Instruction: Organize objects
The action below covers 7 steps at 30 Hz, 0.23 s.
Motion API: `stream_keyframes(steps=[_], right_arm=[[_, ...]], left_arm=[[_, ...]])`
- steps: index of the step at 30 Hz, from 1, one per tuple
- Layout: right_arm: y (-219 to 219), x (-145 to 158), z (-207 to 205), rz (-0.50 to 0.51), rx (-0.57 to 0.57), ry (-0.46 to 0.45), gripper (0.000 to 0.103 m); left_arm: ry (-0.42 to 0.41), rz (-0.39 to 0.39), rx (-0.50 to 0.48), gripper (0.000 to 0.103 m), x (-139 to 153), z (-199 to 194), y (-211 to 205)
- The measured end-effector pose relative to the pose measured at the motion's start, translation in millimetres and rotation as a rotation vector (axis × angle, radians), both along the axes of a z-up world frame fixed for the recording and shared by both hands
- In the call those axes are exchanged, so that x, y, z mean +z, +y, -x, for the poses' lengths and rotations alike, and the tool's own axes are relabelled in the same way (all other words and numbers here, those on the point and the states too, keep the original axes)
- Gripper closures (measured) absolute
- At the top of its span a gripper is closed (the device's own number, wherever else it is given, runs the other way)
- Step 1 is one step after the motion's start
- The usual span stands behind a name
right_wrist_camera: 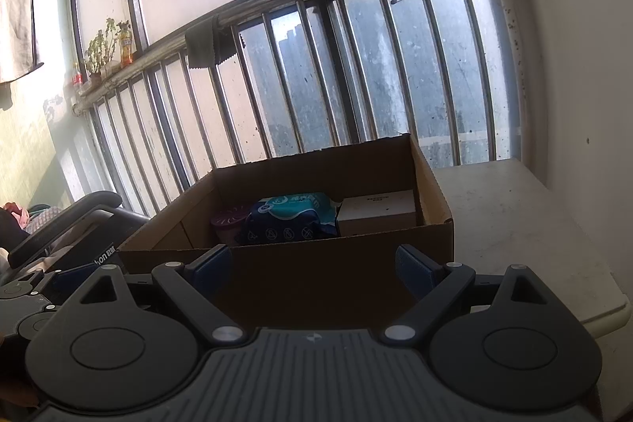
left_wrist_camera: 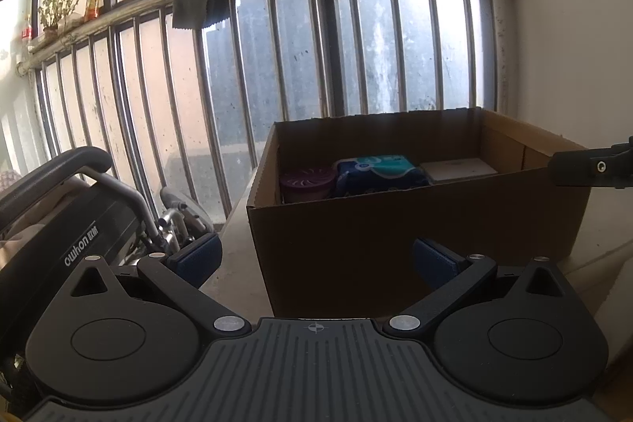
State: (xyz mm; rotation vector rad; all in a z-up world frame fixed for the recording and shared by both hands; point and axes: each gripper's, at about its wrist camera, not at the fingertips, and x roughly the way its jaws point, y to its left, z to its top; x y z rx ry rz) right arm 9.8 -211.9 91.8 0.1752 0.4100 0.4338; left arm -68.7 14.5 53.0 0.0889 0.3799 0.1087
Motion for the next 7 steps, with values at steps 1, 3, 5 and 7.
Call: stream_keyframes(steps=[1, 3, 5, 7], right_arm=[[-0.1, 0.3, 0.6, 0.001, 0.001, -0.002, 0.010], [-0.2, 0.6, 1.2, 0.001, 0.000, -0.003, 0.010], [-0.3, 0.7, 1.2, 0.000, -0.001, -0.004, 0.010], [-0.7, 1.2, 1.1, 0.002, -0.002, -0.004, 0.010]], left_arm=[[0.000, -0.001, -0.001, 0.000, 0.1, 0.1, -0.3], [-0.004, 0.000, -0.002, 0.000, 0.5, 0.7, -0.6], [-0.013, 0.005, -0.014, 0.000, 0.9, 2.4, -0.3], [-0.016, 0.002, -0.012, 0.000, 0.9, 2.7, -1.2]])
